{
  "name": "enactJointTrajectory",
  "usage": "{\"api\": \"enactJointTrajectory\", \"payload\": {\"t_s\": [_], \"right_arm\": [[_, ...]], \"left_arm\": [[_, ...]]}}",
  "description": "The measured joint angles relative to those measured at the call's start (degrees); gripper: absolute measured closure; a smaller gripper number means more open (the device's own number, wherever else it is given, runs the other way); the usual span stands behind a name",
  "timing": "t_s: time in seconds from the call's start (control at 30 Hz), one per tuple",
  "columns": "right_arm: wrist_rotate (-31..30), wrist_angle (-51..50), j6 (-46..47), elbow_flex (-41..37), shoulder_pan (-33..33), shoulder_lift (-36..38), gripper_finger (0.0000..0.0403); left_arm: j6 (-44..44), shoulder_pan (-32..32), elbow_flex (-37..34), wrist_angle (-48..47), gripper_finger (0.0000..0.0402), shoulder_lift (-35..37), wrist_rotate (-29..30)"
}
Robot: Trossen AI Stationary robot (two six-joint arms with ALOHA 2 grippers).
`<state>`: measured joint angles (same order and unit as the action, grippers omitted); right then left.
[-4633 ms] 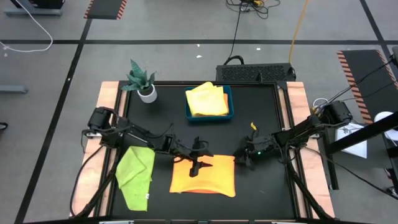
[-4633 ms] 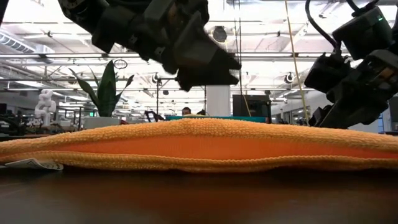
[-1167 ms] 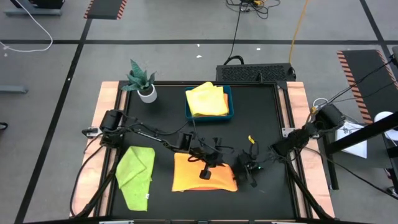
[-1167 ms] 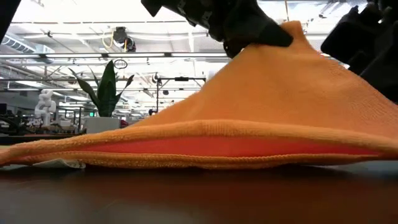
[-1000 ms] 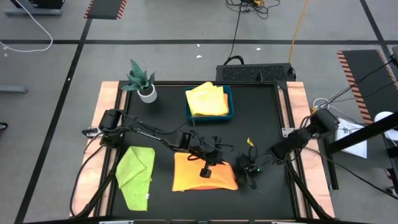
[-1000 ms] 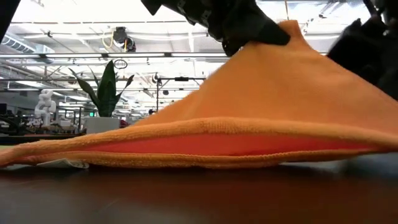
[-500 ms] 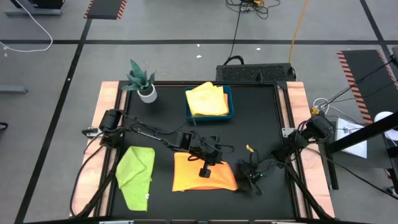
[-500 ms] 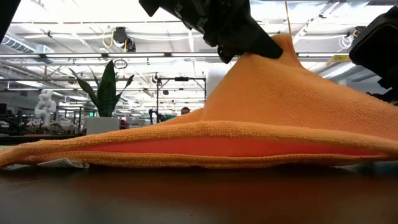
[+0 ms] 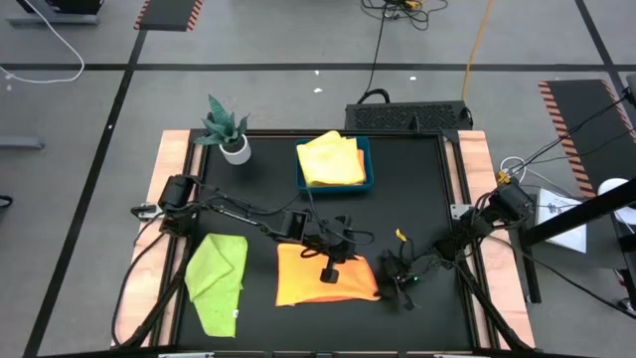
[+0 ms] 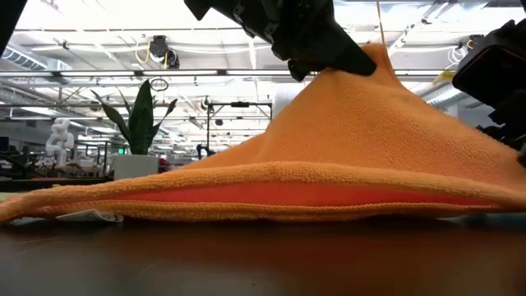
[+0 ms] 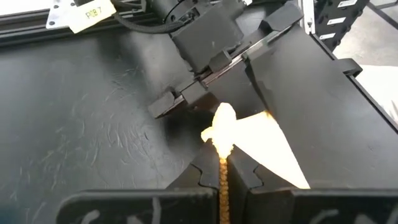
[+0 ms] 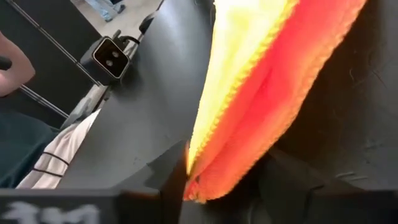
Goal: Fold microfiber towels
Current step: Fold the orange microfiber cloth
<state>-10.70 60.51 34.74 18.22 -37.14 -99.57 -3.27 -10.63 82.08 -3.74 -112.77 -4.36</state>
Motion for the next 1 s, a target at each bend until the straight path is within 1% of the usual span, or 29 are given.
{"api": "enactJointTrajectory", "payload": {"t_s": [0.13, 0.23, 0.3, 0.37, 0.47, 0.6, 0.7, 0.8, 1.0], "right_arm": [[0.0, 0.7, -0.3, 0.0, 0.0, 0.0, 0.0313], [0.4, 2.6, -0.1, 0.0, -0.1, 0.2, 0.0375], [1.3, 4.7, -0.6, 0.0, -0.6, 1.2, 0.0395], [1.5, 5.5, -1.2, 0.6, -1.5, 3.0, 0.0394], [1.7, 3.7, -3.4, 2.5, -3.0, 7.0, 0.0399], [1.7, -1.4, -7.5, 6.3, -5.3, 13.7, 0.0401], [1.6, -9.5, -10.7, 11.1, -7.1, 18.6, 0.0401], [1.5, -19.7, -13.6, 17.0, -8.7, 22.3, 0.0402], [1.2, -35.0, -16.4, 28.5, -10.3, 24.9, 0.0402]], "left_arm": [[0.2, 0.0, 0.0, 0.3, 0.0398, 0.4, 0.4], [0.8, -0.1, 0.0, 0.2, 0.0399, 1.5, 2.4], [0.9, -0.6, 0.0, -0.4, 0.0398, 2.7, 3.8], [0.9, -1.6, 0.0, -0.9, 0.0399, 4.4, 4.5], [0.7, -3.9, 0.0, -0.6, 0.0399, 7.1, 5.5], [0.5, -7.9, 0.0, -1.1, 0.0399, 11.0, 10.7], [0.9, -11.8, 0.0, -1.1, 0.0400, 13.5, 15.5], [2.0, -16.1, 0.0, -0.3, 0.0400, 14.9, 22.0], [2.5, -24.7, 0.0, 2.5, 0.0400, 15.4, 35.5]]}}
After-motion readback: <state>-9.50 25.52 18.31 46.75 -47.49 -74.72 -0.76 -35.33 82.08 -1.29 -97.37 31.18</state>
